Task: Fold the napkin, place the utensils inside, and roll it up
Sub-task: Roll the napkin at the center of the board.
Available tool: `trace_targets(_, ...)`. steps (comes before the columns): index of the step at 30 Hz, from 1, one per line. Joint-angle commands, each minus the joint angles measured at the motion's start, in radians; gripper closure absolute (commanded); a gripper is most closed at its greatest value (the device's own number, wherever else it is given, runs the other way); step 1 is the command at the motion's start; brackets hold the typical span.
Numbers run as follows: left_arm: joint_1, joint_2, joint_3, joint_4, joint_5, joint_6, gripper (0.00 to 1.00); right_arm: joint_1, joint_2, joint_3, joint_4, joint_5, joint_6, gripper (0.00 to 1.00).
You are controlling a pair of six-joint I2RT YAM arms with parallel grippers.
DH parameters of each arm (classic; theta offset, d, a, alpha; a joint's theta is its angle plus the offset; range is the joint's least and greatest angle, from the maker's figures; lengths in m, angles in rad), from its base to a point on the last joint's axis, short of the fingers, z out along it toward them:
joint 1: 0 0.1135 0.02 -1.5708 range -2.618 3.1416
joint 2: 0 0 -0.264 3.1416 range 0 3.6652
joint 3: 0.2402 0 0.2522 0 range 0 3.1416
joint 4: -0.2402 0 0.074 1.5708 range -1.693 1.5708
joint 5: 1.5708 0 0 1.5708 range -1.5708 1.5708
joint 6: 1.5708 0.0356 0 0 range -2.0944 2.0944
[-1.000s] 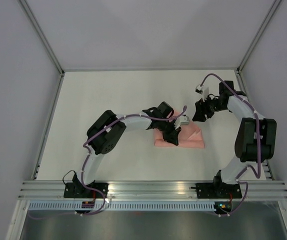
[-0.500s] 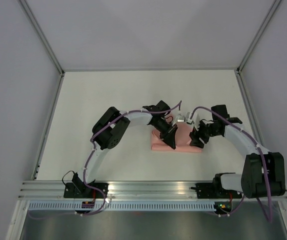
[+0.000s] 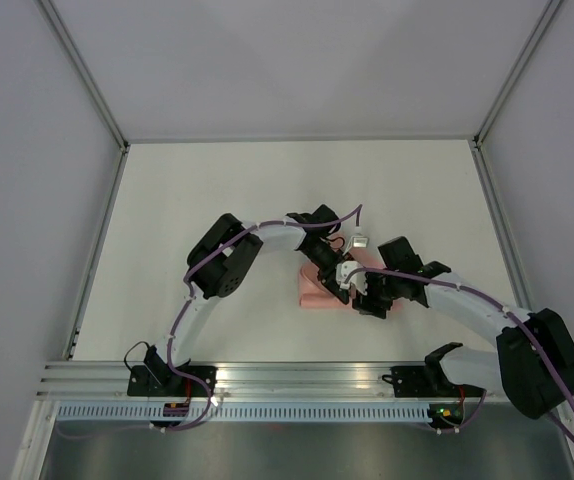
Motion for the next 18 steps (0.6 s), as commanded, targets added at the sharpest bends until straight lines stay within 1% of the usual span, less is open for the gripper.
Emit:
trace_targets(1, -0.003, 0.084, -0.026, -0.061, -0.187, 0.013, 0.98, 0.048, -0.006, -0.022, 0.099, 0.078, 0.038, 0.36)
trace_targets(3, -0.003, 0.086, -0.024, -0.061, -0.184, 0.014, 0.98, 0.062, 0.003, -0.025, 0.107, 0.088, 0.039, 0.38)
trace_targets(6, -0.003, 0.084, -0.02, -0.063, -0.185, 0.016, 0.98, 0.07, 0.02, -0.029, 0.124, 0.104, 0.042, 0.43)
trace_targets(7, -0.003, 0.084, -0.018, -0.064, -0.184, 0.017, 0.98, 0.073, 0.024, -0.032, 0.13, 0.108, 0.044, 0.48)
trace_targets(9, 0.0, 0.078, -0.017, -0.066, -0.184, 0.017, 0.97, 0.074, 0.038, -0.033, 0.131, 0.111, 0.047, 0.53)
trace_targets(10, 0.001, 0.075, -0.017, -0.066, -0.184, 0.017, 0.94, 0.074, 0.044, -0.033, 0.127, 0.112, 0.047, 0.6)
trace_targets(11, 0.003, 0.067, -0.015, -0.066, -0.185, 0.016, 0.93, 0.074, 0.05, -0.029, 0.122, 0.112, 0.047, 0.62)
trace_targets(12, 0.006, 0.064, -0.012, -0.066, -0.185, 0.01, 0.9, 0.074, 0.064, -0.026, 0.116, 0.111, 0.044, 0.68)
trace_targets(14, 0.011, 0.054, -0.006, -0.063, -0.184, 0.01, 0.85, 0.076, 0.076, -0.019, 0.102, 0.111, 0.039, 0.73)
trace_targets(15, 0.012, 0.038, -0.004, -0.061, -0.195, 0.008, 0.77, 0.074, 0.086, -0.017, 0.096, 0.111, 0.038, 0.75)
trace_targets(18, 0.018, 0.006, 0.0, -0.051, -0.208, -0.001, 0.67, 0.076, 0.102, 0.001, 0.067, 0.105, 0.032, 0.78)
